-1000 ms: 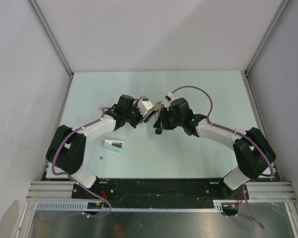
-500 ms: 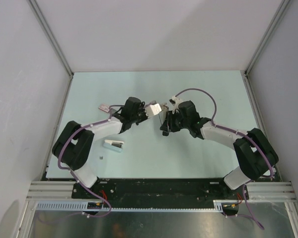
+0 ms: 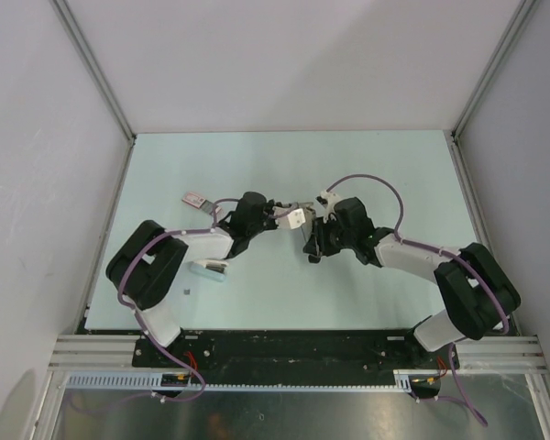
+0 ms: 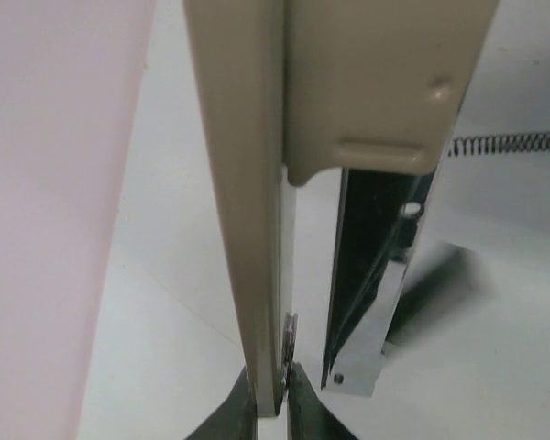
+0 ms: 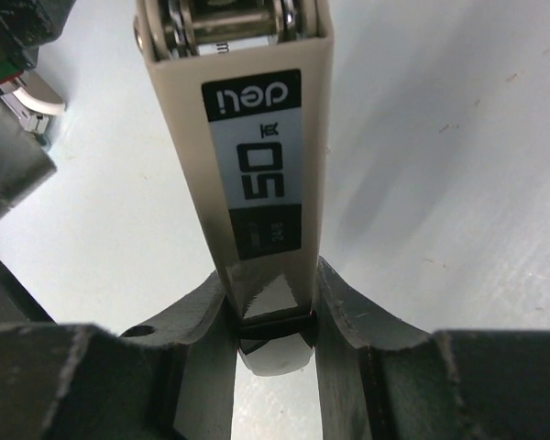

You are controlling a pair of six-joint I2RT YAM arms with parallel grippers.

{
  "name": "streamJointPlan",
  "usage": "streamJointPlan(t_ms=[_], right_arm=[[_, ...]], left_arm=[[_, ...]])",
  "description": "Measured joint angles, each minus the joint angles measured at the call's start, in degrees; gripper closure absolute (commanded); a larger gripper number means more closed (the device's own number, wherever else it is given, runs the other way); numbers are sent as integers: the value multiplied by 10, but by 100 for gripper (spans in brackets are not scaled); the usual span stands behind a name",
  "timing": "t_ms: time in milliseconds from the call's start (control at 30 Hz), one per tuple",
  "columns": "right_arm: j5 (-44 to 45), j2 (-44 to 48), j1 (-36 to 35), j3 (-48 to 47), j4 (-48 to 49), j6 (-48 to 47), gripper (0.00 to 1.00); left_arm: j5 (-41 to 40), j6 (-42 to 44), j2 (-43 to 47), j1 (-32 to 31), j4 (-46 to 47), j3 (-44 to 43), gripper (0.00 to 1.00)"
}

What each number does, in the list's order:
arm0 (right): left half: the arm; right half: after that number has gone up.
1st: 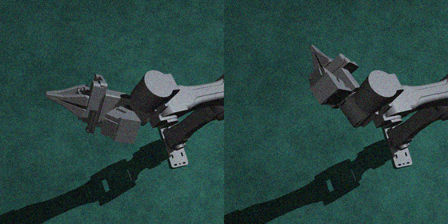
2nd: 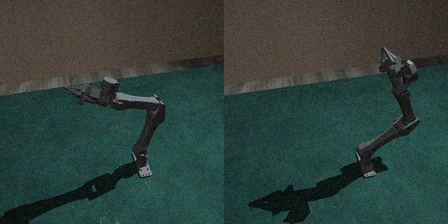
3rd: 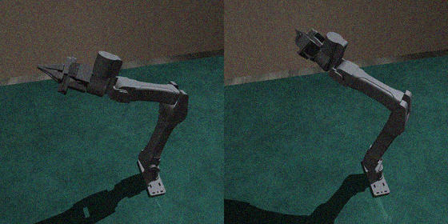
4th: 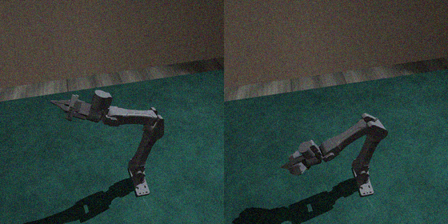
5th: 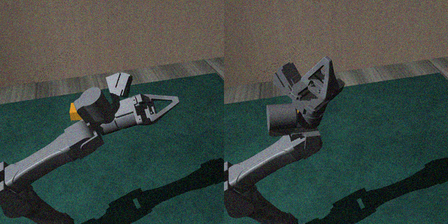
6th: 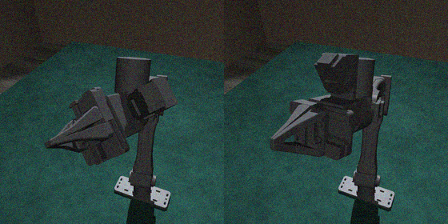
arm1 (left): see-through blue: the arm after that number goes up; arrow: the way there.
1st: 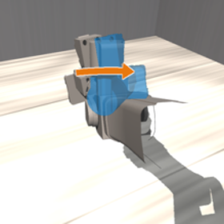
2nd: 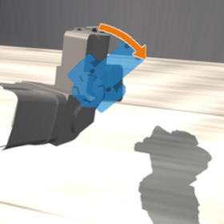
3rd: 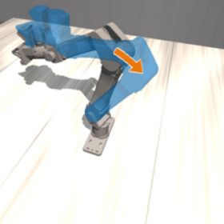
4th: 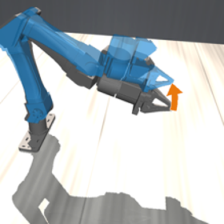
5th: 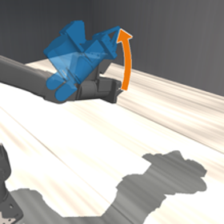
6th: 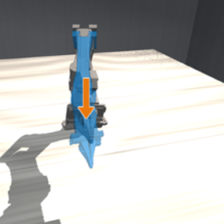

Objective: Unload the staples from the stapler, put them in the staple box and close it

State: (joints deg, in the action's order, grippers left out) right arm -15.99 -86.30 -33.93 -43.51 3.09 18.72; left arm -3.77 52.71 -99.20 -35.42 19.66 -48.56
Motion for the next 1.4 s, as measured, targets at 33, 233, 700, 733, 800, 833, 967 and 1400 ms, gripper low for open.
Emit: streamJointPlan(t_ms=[33, 233, 700, 733, 800, 833, 967, 1400], right_arm=[[0, 3, 0, 5, 0, -3, 100], [-2, 13, 2, 15, -6, -15, 100], [-13, 23, 15, 22, 2, -4, 100], [-14, 26, 17, 23, 6, 2, 100], [-17, 31, 21, 23, 20, 19, 100], [-17, 33, 24, 22, 31, 30, 100], [-8, 36, 34, -8, 59, 70, 100], [115, -43, 103, -160, -12, 74, 100]], left_arm=[[-5, 10, 0, -3, 16, 7, 100], [-18, 49, -4, -8, 69, 30, 100], [-33, 37, 2, -30, 74, 38, 96], [-31, 21, 9, -35, 54, 37, 94], [-13, -27, 26, -42, -5, 22, 89], [2, -57, 33, -43, -42, 8, 84], [87, -163, 59, -45, -155, -48, 70], [242, -310, 137, 5, -318, -93, 42]])
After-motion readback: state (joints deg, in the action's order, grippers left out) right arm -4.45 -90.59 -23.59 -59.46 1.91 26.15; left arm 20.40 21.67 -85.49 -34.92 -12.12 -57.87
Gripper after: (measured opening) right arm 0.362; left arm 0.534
